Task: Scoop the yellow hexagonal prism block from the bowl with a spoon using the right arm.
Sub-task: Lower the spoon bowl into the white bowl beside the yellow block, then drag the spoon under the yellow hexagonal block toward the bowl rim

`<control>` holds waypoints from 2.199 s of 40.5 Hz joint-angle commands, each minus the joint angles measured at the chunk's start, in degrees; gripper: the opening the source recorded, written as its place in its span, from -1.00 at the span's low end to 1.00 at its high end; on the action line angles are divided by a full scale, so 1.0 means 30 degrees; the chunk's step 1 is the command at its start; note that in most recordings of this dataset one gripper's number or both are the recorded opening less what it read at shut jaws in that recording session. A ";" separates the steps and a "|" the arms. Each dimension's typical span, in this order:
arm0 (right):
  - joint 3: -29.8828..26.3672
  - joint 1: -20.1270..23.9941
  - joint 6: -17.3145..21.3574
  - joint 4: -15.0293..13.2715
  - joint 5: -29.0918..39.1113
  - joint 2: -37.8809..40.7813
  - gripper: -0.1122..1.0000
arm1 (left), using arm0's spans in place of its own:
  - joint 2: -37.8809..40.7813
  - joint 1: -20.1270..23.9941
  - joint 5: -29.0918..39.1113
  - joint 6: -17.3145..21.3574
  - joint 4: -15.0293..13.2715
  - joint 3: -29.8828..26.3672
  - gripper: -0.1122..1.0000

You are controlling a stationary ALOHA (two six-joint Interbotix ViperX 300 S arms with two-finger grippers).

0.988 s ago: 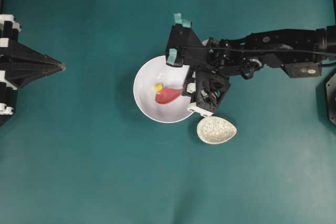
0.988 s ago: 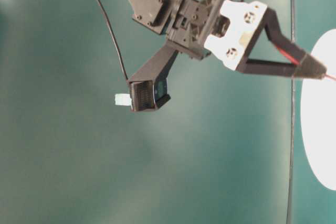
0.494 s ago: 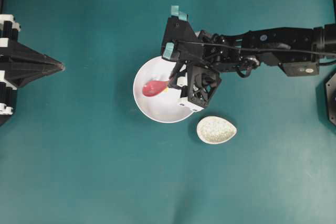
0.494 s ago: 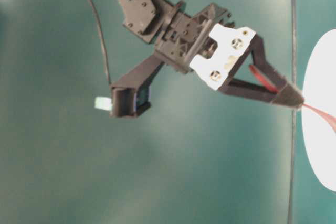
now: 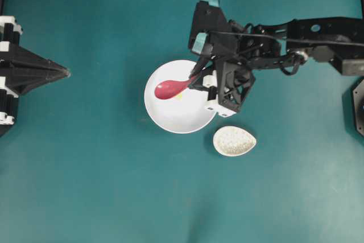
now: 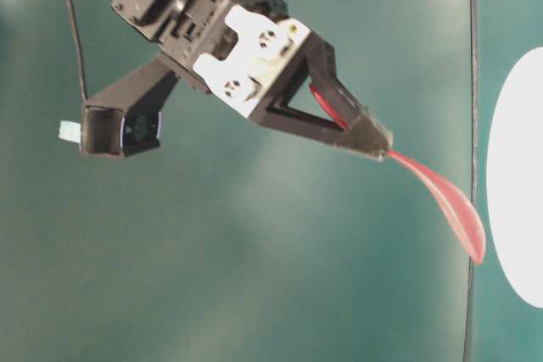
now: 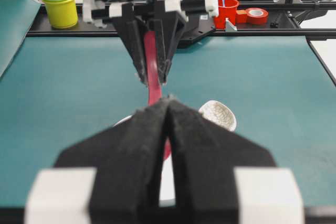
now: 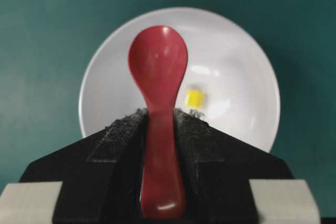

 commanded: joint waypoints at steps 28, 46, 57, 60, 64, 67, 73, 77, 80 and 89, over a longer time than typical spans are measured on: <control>0.0879 -0.0176 0.1758 -0.0029 0.2168 -0.0352 -0.38 | 0.0117 0.0029 -0.0088 0.0029 0.0059 -0.0527 -0.81; 0.0879 -0.0146 0.1758 -0.0029 0.1787 0.1289 -0.39 | 0.0059 0.0029 -0.0088 0.0029 0.0059 -0.0527 -0.81; 0.0820 -0.0176 0.1729 -0.0234 0.0674 0.1729 -0.38 | 0.0059 0.0029 -0.0059 0.0029 0.0059 -0.0527 -0.81; 0.0791 -0.0176 0.1729 -0.0469 0.0381 0.1816 -0.38 | 0.0059 0.0029 -0.0059 0.0029 0.0059 -0.0527 -0.81; 0.0703 -0.0205 0.1729 -0.0703 -0.0029 0.2021 -0.39 | 0.0059 0.0029 -0.0059 0.0029 0.0059 -0.0527 -0.81; 0.0615 -0.0205 0.1729 -0.0791 -0.0293 0.2168 -0.38 | 0.0059 0.0029 -0.0059 0.0029 0.0059 -0.0527 -0.81; 0.0352 -0.0205 0.1729 -0.0850 -0.0879 0.2490 -0.38 | 0.0059 0.0029 -0.0059 0.0029 0.0059 -0.0527 -0.81; 0.0205 -0.0205 0.1729 -0.0850 -0.1143 0.2607 -0.38 | 0.0059 0.0029 -0.0059 0.0029 0.0059 -0.0527 -0.81; 0.0146 -0.0205 0.1729 -0.0850 -0.1377 0.2607 -0.39 | 0.0059 0.0029 -0.0059 0.0029 0.0059 -0.0527 -0.81; 0.0117 -0.0205 0.1758 -0.0791 -0.2520 0.2637 -0.38 | 0.0059 0.0029 -0.0059 0.0029 0.0059 -0.0527 -0.81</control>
